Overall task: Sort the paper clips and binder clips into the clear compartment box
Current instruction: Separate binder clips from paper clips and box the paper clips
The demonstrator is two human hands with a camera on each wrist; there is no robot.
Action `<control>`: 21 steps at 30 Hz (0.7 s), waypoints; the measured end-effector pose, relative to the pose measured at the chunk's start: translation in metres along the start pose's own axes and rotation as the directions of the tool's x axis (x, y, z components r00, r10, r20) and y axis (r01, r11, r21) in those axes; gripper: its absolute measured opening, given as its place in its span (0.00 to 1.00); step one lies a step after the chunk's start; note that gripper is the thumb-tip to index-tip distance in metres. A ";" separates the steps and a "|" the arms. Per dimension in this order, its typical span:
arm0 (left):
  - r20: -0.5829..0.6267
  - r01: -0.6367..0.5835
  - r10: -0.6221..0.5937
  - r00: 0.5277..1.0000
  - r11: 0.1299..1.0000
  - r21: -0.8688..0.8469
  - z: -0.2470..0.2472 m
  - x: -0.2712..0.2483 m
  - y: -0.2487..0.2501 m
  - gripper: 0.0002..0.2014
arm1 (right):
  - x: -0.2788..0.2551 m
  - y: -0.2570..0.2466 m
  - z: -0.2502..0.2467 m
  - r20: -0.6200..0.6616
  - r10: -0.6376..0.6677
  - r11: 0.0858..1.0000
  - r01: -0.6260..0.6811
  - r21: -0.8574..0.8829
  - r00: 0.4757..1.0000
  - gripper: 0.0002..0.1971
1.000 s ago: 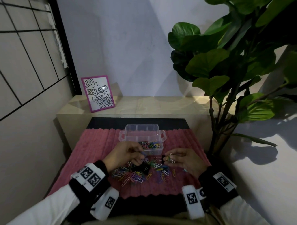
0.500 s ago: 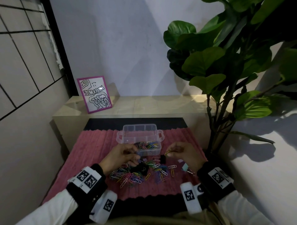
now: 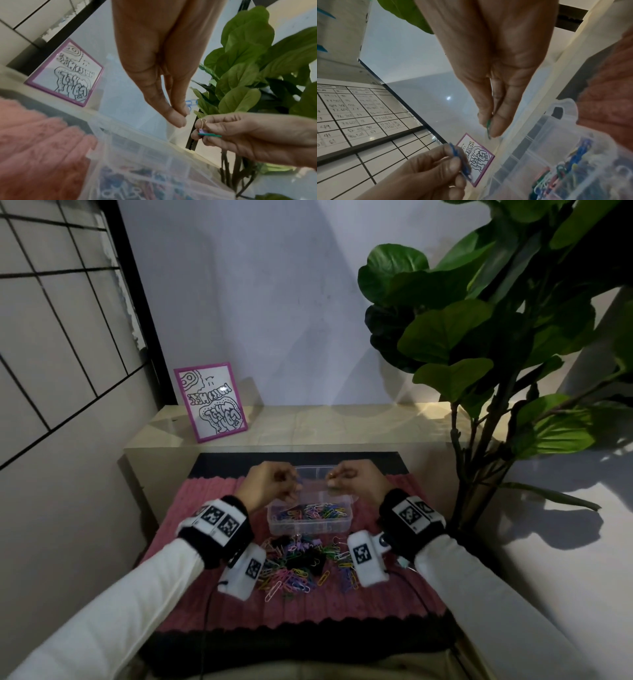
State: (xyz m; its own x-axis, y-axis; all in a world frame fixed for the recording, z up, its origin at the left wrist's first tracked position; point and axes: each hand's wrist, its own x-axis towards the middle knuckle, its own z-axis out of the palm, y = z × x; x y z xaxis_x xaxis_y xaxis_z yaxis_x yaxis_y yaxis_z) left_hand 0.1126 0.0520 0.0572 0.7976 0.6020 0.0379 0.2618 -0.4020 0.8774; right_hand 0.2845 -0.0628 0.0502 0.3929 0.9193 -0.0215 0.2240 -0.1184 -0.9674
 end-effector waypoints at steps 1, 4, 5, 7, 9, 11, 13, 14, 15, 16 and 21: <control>0.037 0.010 -0.012 0.999 0.998 0.065 -0.001 0.006 -0.002 0.07 | 0.004 -0.001 0.001 0.013 0.021 1.000 -0.021 -0.004 1.000 0.11; 0.123 0.032 -0.073 0.990 0.951 0.307 0.000 0.016 -0.008 0.12 | 0.006 -0.004 0.002 0.023 0.037 0.990 -0.033 -0.140 0.999 0.12; 0.118 0.029 -0.074 0.990 0.939 0.343 0.003 0.017 -0.009 0.14 | 0.004 -0.005 0.001 0.017 0.017 0.976 -0.013 -0.217 1.000 0.11; 0.089 0.012 -0.047 0.995 0.933 0.359 0.009 0.018 -0.010 0.16 | 0.000 -0.006 0.001 0.028 -0.023 0.942 0.031 -0.334 0.999 0.12; 0.088 -0.019 -0.012 0.996 0.939 0.344 0.014 0.018 -0.006 0.15 | -0.004 -0.009 0.004 0.041 -0.058 0.921 0.069 -0.383 0.998 0.10; 0.105 -0.042 0.009 0.994 0.946 0.321 0.017 0.018 -0.001 0.12 | -0.007 -0.012 0.006 0.031 -0.082 0.907 0.087 -0.412 0.996 0.07; 0.076 -0.047 0.025 0.997 0.950 0.309 0.015 0.016 0.004 0.07 | -0.014 -0.010 0.003 0.001 -0.106 0.886 0.095 -0.454 0.994 0.03; 0.048 -0.039 0.026 0.998 0.953 0.300 0.012 0.014 0.004 0.06 | -0.019 -0.005 -0.002 -0.024 -0.130 0.868 0.102 -0.485 0.991 0.02; 0.020 -0.034 0.030 0.999 0.954 0.297 0.008 0.010 0.003 0.05 | -0.025 0.003 -0.010 -0.052 -0.142 0.840 0.092 -0.535 0.989 0.02; 0.001 -0.038 0.040 0.999 0.950 0.311 0.004 0.006 0.001 0.05 | -0.032 0.014 -0.020 -0.077 -0.150 0.800 0.075 -0.596 0.986 0.03; 0.247 -0.149 0.036 0.968 0.878 0.455 0.016 -0.034 -0.008 0.03 | -0.071 0.052 -0.043 -0.062 -0.007 0.751 -0.036 -0.660 0.998 0.06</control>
State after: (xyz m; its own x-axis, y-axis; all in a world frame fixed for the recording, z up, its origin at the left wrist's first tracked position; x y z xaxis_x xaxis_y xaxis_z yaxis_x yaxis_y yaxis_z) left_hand 0.0915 0.0236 0.0416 0.9160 0.3980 -0.0501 0.3586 -0.7565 0.5470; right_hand 0.3064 -0.1508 0.0124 0.4460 0.8950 0.0008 0.7423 -0.3694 -0.5591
